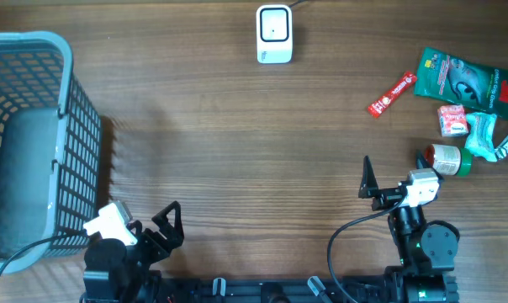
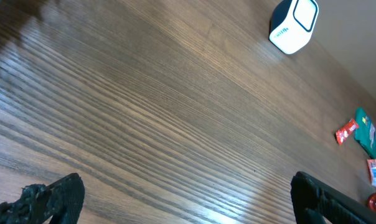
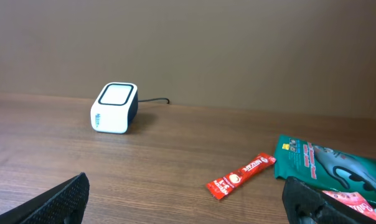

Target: Scan the item barcode

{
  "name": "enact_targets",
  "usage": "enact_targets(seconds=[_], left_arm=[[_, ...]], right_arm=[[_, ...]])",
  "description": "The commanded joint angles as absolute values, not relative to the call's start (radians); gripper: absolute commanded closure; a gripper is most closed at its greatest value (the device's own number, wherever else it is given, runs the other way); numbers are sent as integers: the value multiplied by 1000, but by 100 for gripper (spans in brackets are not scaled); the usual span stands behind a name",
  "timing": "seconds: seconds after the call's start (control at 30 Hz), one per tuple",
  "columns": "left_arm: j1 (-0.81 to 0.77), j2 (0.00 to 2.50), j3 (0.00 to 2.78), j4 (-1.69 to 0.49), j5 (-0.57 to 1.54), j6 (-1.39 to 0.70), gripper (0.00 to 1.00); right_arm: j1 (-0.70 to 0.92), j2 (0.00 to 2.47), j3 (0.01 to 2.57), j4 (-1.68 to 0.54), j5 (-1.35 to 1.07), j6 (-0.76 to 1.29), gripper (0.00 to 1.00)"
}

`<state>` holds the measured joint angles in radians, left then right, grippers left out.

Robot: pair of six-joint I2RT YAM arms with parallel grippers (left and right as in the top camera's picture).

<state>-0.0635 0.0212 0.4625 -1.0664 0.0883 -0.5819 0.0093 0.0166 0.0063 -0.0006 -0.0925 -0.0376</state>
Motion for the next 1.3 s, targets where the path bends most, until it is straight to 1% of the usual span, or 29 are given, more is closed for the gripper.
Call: enact_targets(seconds=[0.0, 0.63, 0.73, 0.83, 0.93, 0.97, 1.03, 1.13, 1.2, 1.27], left_arm=[[-58, 20, 458, -1063, 93, -584, 0], [-58, 20, 458, -1062, 91, -583, 0], [-58, 20, 458, -1008, 79, -585, 0], [-58, 20, 439, -830, 50, -584, 0], [-57, 20, 331, -524, -7, -584, 0], [-57, 20, 260, -371, -25, -584, 0], [-57, 20, 141, -135, -48, -584, 0], [-57, 20, 56, 8, -125, -584, 0], [-57, 17, 23, 23, -199, -581, 0], [-57, 6, 6, 1, -221, -524, 0]], right_arm=[[9, 14, 5, 3, -82, -20, 0], [9, 14, 5, 3, -82, -20, 0], [9, 14, 5, 3, -82, -19, 0], [9, 14, 5, 3, -82, -20, 0], [9, 14, 5, 3, -82, -20, 0], [9, 14, 5, 3, -82, -19, 0], [9, 14, 5, 3, -82, -20, 0], [9, 14, 5, 3, -82, -20, 0], [9, 14, 5, 3, -82, -19, 0], [9, 14, 5, 3, -82, -20, 1]])
